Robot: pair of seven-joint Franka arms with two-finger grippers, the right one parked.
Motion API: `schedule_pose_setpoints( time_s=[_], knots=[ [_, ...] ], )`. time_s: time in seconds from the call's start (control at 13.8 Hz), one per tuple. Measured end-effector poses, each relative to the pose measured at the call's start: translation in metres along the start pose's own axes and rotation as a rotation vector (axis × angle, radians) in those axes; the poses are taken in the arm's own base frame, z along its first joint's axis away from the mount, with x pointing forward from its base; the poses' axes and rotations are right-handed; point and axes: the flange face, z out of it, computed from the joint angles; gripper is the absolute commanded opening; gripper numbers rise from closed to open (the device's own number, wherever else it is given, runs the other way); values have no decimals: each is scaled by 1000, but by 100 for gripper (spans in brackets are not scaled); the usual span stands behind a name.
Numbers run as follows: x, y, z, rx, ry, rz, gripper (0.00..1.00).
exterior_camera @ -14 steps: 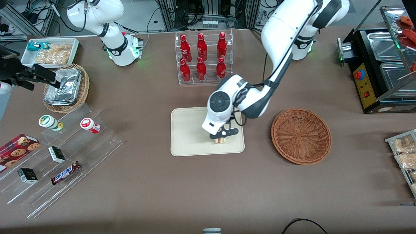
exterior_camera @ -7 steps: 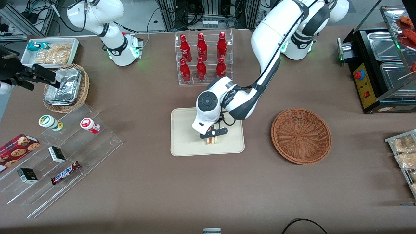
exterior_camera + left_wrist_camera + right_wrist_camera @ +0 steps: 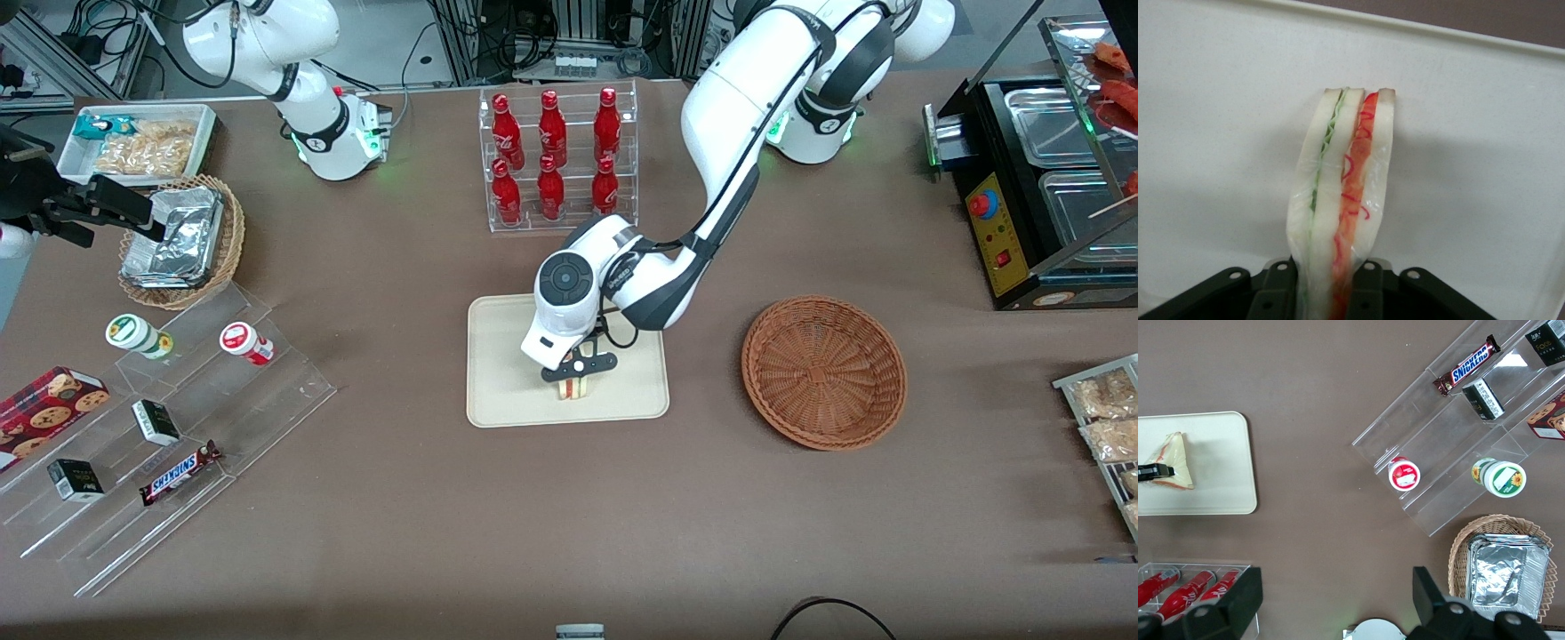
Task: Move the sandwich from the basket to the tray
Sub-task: 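Lift the sandwich and carry it over the cream tray, then lower the sandwich onto the tray and open the left gripper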
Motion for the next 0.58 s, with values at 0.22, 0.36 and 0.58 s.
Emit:
schedule_pose_setpoints(
  time_s=[0.22, 0.36, 0.58],
  knots=[
    [6, 5, -23, -35, 26, -6, 100],
    [7, 8, -51, -63, 49, -5, 100],
    [1, 5, -101, -68, 67, -1, 100]
  ],
)
